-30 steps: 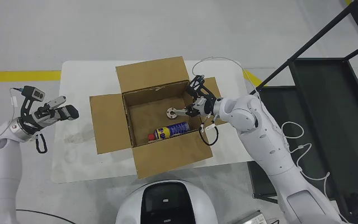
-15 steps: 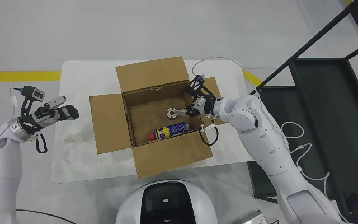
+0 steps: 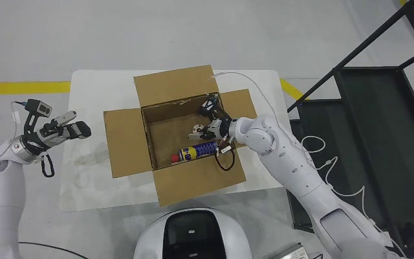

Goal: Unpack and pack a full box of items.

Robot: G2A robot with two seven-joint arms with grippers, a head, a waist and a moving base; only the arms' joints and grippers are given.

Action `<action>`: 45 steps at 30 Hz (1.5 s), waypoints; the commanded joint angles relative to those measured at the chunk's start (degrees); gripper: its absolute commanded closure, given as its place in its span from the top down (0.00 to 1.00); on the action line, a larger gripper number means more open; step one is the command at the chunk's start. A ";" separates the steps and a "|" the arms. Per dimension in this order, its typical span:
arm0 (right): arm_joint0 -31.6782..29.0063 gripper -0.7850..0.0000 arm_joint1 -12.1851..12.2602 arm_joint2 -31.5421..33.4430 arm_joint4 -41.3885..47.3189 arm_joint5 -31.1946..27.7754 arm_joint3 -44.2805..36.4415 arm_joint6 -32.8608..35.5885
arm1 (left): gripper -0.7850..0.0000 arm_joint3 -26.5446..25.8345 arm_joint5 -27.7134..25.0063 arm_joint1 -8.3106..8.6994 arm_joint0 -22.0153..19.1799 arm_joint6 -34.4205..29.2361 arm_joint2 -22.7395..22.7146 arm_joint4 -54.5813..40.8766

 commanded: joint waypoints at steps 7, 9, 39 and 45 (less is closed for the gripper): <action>3.04 1.00 -1.58 -4.60 -0.99 5.55 3.68 2.40 | 1.00 0.00 0.00 0.00 0.00 0.00 0.00 0.00; 3.44 1.00 -1.75 -5.03 -1.09 6.21 4.04 3.25 | 1.00 0.00 0.00 0.00 0.00 0.00 0.00 0.00; 11.66 1.00 -7.32 -15.08 -3.62 12.57 19.66 -0.79 | 1.00 0.00 0.00 0.00 0.00 0.00 0.00 0.00; 12.68 1.00 -8.36 -16.11 -4.16 12.27 23.75 -0.68 | 1.00 0.00 0.00 0.00 0.00 0.00 0.00 0.00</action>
